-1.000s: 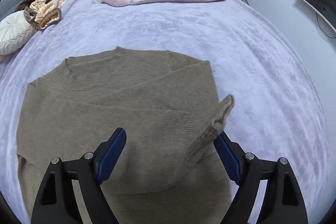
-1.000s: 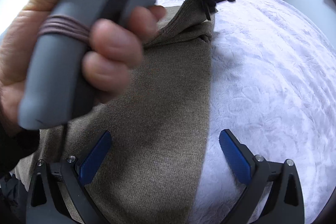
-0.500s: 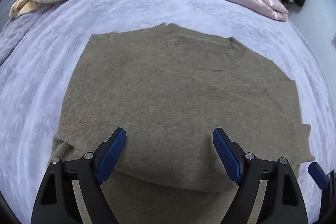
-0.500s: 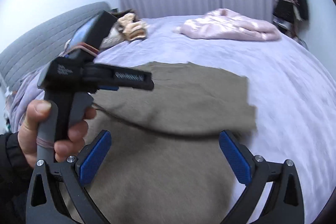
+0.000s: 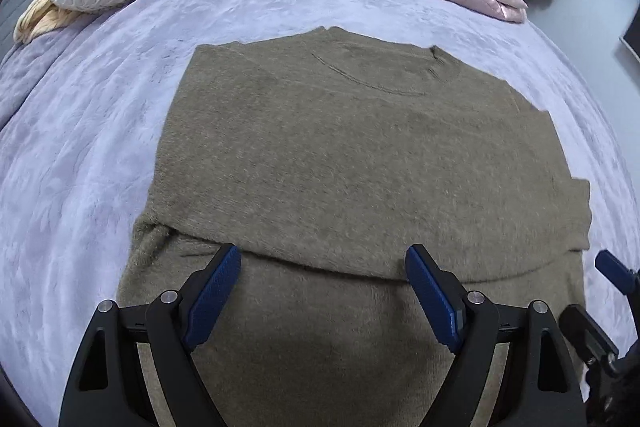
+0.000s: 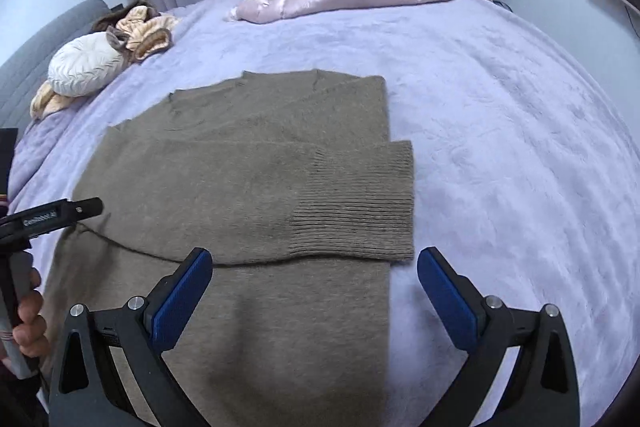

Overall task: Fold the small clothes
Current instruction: 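Move both tools toward the sweater hem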

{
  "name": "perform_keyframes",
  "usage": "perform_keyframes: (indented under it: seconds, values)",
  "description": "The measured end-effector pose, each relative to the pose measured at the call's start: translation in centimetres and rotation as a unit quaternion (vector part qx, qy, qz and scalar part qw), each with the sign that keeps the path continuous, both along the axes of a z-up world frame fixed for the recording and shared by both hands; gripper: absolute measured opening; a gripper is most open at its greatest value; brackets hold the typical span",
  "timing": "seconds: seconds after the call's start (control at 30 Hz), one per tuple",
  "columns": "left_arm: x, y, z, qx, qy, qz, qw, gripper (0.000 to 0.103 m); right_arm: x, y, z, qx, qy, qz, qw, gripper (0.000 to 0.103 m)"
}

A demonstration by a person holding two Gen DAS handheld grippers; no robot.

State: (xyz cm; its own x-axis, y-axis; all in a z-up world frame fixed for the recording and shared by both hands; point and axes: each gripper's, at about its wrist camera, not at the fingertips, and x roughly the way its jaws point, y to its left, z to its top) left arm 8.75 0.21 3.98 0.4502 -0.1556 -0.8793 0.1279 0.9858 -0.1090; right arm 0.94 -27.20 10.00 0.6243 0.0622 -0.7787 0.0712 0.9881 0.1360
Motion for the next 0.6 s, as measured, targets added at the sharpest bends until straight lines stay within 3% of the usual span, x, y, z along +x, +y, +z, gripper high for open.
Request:
perform_keyframes:
  seconds: [0.1,0.17,0.33,0.43,0.5,0.6]
  values:
    - [-1.0,-0.3,-1.8,0.041,0.025,-0.018,0.9987,0.085,0.3,3.9,0.7,-0.009,0.0,0.069,0.998,0.102]
    - [-2.1,0.4,-2.7,0.052,0.035,-0.027,0.9977,0.086,1.0,6.2,0.1,-0.027,0.016,0.084,0.996,0.102]
    - [-6.6,2.3,-2.3,0.046,0.036,-0.046,0.9972,0.086,0.9,9.1,-4.6,-0.041,0.108,0.088,0.989,0.102]
    - [-10.5,2.6,-2.4,0.065,0.024,-0.065,0.9955,0.086,-1.1,10.0,-4.9,-0.077,0.092,0.095,0.988,0.102]
    - [-13.2,2.8,-2.5,0.083,0.008,-0.069,0.9941,0.102,-2.9,10.0,-4.7,-0.069,0.092,0.095,0.989,0.102]
    - [-16.6,3.8,-2.8,0.081,-0.002,-0.071,0.9942,0.103,-6.2,9.8,-4.8,-0.071,0.085,0.107,0.988,0.102]
